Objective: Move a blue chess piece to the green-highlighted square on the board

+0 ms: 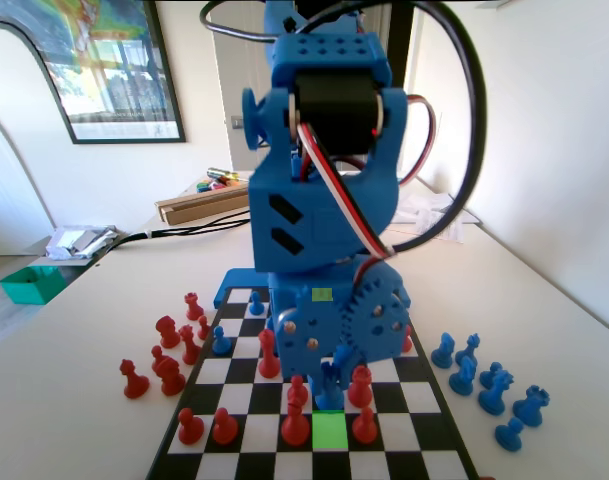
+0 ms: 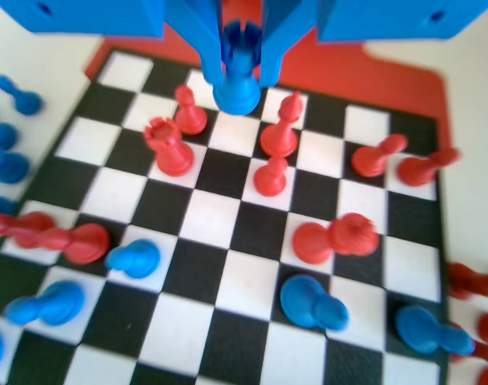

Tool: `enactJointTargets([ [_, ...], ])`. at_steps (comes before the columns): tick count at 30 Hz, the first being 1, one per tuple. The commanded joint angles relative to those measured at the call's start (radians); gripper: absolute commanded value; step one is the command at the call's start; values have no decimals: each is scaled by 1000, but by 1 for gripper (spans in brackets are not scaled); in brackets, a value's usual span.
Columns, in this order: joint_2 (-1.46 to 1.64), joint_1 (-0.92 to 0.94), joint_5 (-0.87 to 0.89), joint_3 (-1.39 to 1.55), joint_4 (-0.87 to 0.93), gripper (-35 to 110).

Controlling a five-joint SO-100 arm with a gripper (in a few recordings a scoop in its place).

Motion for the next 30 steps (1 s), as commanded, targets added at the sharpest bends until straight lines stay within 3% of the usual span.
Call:
enactJointTargets([
  [1,15,-15,2,-67,8,1],
  [30,-98,-6,-11,-66,-80,1],
])
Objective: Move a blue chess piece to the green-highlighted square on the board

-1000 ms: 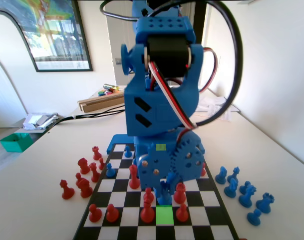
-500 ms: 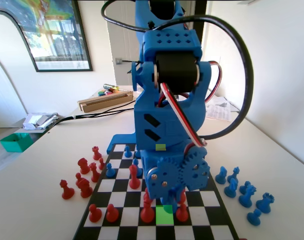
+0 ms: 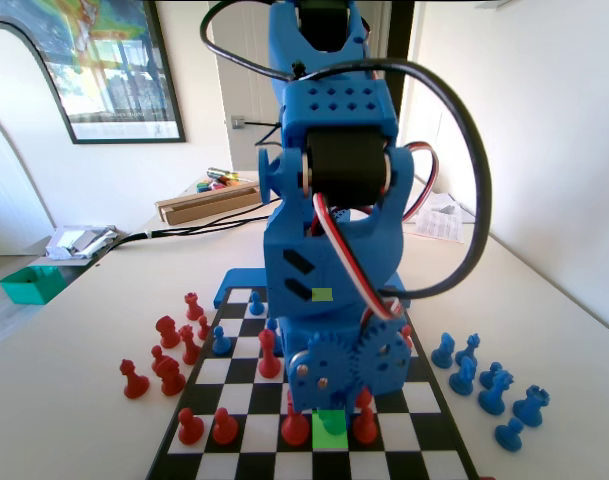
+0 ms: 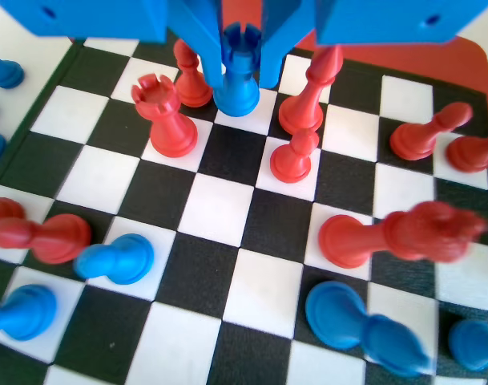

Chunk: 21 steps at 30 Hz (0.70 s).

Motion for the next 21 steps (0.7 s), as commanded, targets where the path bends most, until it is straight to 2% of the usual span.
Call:
enactJointTargets([
  [1,28,8,-18,-51,-5,1],
  [14,14,11,-9,-71,-18,2],
  [21,14,6,9,-67,-34,12],
])
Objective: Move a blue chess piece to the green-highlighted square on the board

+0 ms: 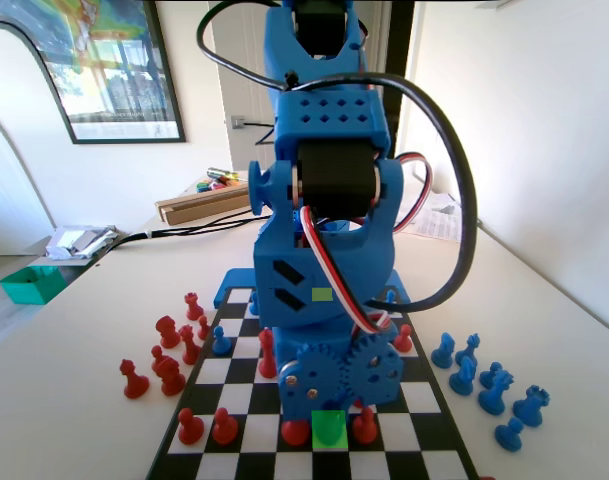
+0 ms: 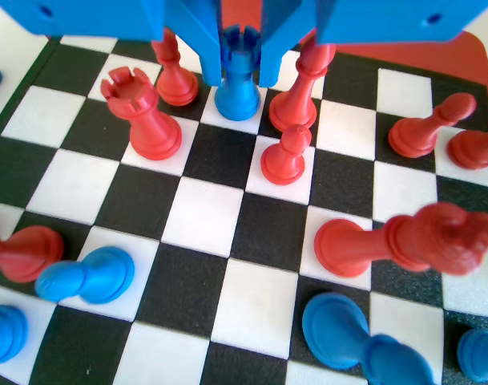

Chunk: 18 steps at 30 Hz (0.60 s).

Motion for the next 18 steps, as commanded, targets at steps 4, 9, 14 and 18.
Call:
enactJointTargets([
  [4,35,-8,2,-54,0,14],
  [9,48,-9,6,-57,8,14],
  [14,66,-15,12,-92,64,13],
  [18,75,-20,12,-133,120,13],
])
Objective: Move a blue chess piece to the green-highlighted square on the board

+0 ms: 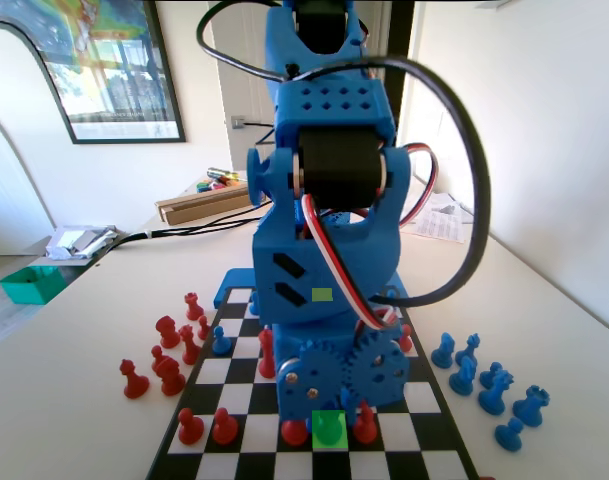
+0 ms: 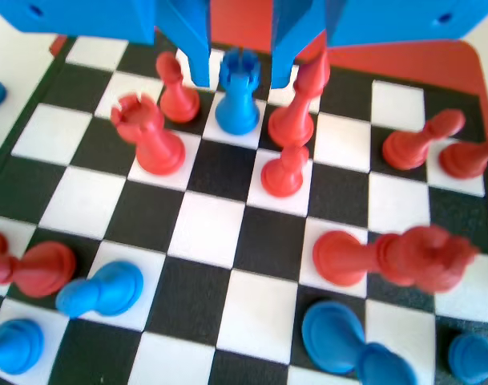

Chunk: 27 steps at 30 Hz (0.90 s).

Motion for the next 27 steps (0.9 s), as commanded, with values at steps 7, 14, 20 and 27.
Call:
enactJointTargets([
  [7,115,-17,-11,-110,107,13],
  [14,202,-18,-15,-164,241,10],
  [20,330,-18,-6,-196,354,6],
  [27,505,-18,11,-212,499,5],
])
